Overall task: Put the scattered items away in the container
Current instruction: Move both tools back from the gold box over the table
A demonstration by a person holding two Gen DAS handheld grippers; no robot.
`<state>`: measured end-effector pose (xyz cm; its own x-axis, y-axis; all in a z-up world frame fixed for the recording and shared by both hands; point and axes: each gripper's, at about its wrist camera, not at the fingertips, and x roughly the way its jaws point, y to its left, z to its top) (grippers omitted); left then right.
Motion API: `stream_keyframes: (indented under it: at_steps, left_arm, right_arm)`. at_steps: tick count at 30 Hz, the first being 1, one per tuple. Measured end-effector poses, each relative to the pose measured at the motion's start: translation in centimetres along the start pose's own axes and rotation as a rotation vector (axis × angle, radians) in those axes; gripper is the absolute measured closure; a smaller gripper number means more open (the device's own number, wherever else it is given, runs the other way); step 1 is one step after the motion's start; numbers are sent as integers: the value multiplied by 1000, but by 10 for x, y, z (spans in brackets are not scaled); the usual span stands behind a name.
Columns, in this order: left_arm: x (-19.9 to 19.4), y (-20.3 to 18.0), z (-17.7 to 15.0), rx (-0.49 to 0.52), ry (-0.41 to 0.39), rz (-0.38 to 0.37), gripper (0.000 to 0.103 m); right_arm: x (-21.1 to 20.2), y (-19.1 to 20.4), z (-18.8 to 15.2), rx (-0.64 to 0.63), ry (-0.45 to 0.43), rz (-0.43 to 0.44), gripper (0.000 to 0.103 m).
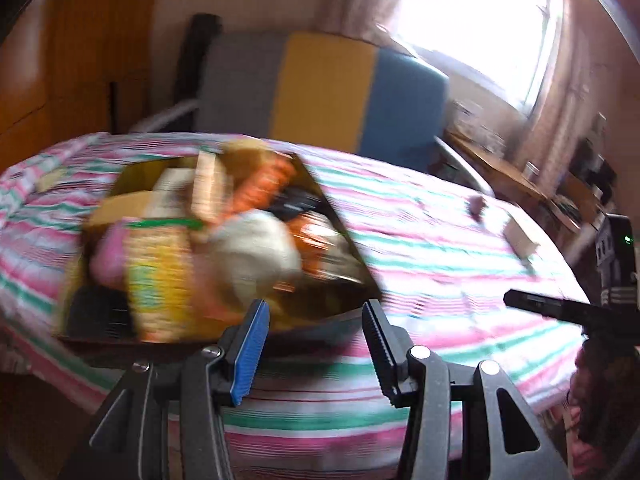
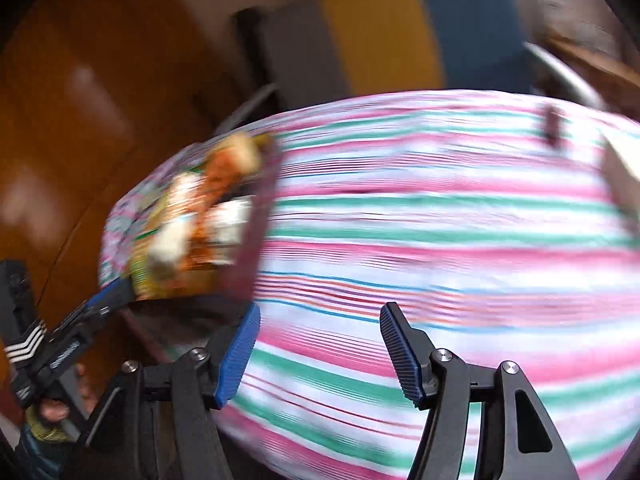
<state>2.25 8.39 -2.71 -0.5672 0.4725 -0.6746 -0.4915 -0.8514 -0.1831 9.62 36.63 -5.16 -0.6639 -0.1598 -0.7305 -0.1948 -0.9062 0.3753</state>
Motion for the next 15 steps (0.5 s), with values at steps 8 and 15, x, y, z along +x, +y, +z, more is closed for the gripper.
stream_keyframes:
  at_steps: [8, 15]
  left_arm:
    - [30, -80, -5, 168, 100, -137, 54]
    - [59, -110, -16, 289, 185, -169, 54]
  right_arm:
    - [-59, -107, -19, 208, -86, -171, 38]
    - [-50, -135, 26, 154, -91, -166, 38]
